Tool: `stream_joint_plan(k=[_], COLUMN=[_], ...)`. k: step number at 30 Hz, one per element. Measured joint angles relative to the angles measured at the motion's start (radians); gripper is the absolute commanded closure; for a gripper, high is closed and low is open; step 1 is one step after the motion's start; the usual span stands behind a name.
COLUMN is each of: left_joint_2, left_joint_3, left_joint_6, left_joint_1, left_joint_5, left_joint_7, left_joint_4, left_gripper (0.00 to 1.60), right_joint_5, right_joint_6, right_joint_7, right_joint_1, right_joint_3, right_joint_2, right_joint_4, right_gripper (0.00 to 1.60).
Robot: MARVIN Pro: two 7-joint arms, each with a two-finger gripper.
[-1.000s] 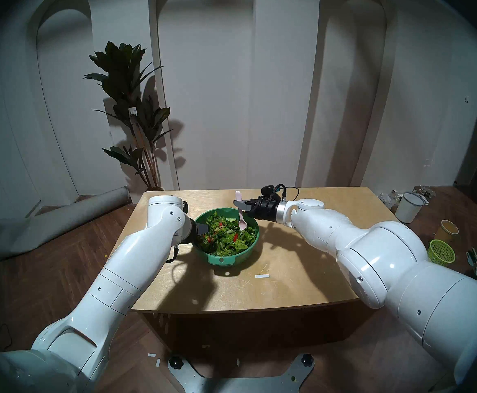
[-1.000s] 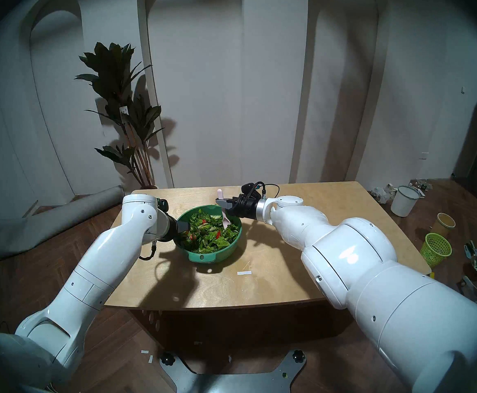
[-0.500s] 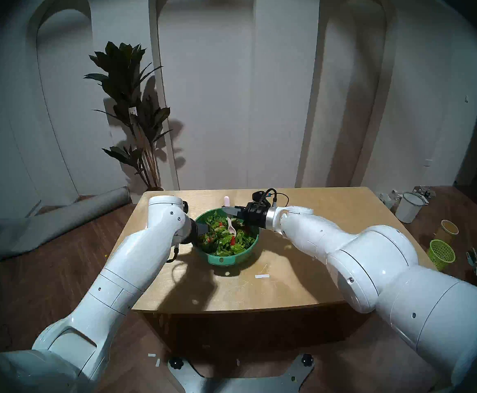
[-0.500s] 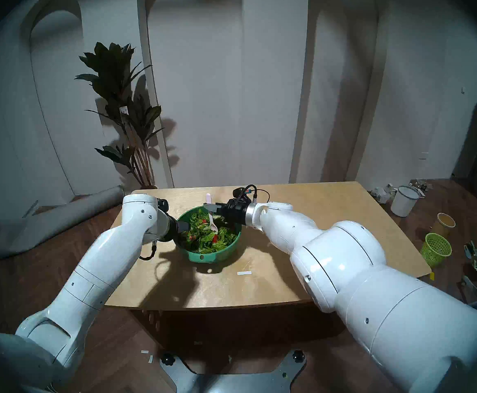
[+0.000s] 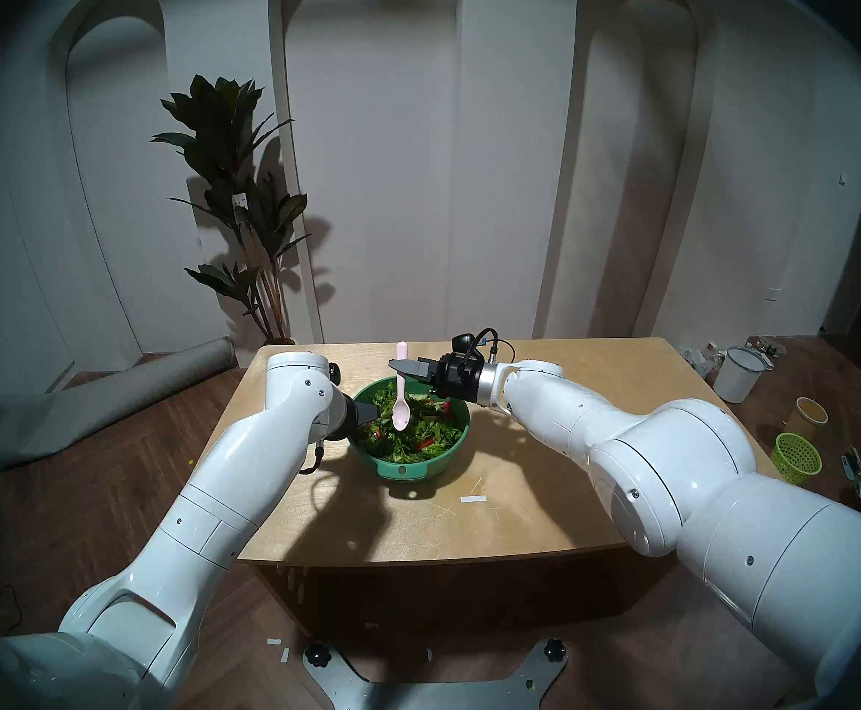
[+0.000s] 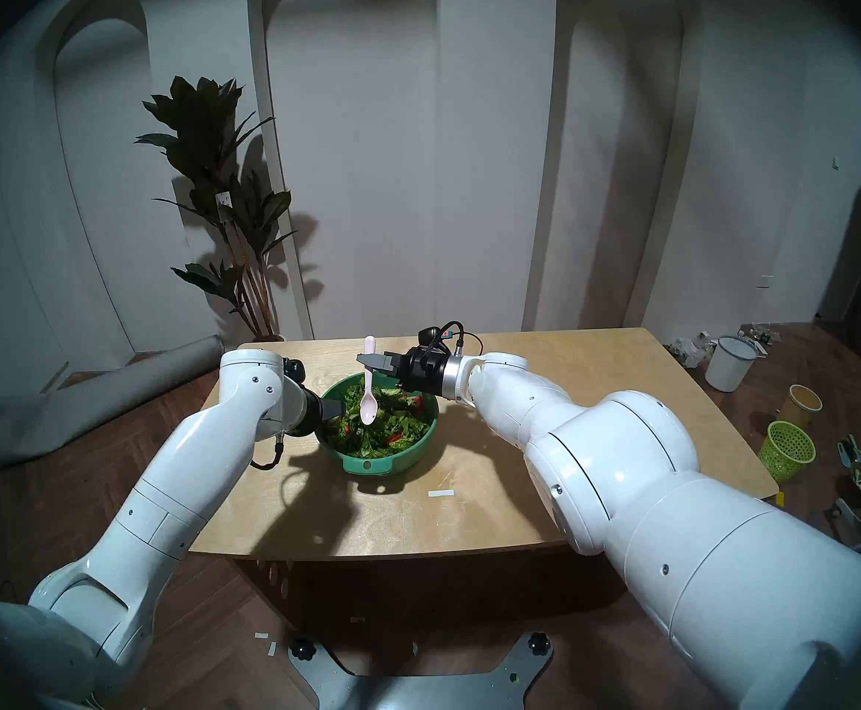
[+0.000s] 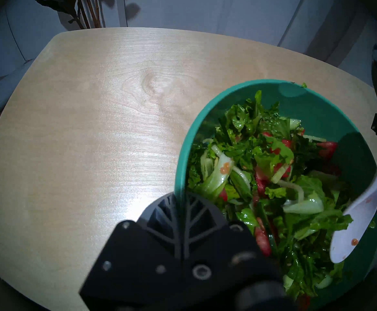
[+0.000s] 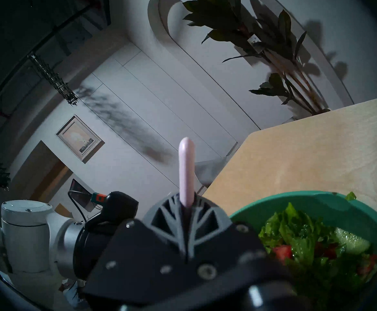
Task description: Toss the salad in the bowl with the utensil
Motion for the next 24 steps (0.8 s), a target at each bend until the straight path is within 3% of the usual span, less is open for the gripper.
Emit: stream_joint_plan(k=[5,12,24], left_joint_2=[0.0,0.002,0.008], left_joint_3=[0.0,0.001,0.011], left_joint_6=[0.0,0.0,0.0], left_joint_1=[-0.001,-0.001,-0.001], left_joint_5=[-0.006,-0.004,0.01], left_joint_7=[0.0,0.0,-0.002], left_joint_4=[0.0,0.0,-0.001], left_gripper=[1.6,1.6,1.6], right_joint_5=[-0.001,0.004,0.094], right_joint_6=[-0.037,-0.151,-0.333], right_joint_7=[0.014,0.073,0.157], right_joint_1=[0.001,0.0,-0.014], right_joint_3=[0.002,0.019,0.141], right_joint_2=[0.024,0.063,0.084], right_joint_4=[-0.011,-0.055,-0.144], right_gripper=[1.6,1.6,1.6])
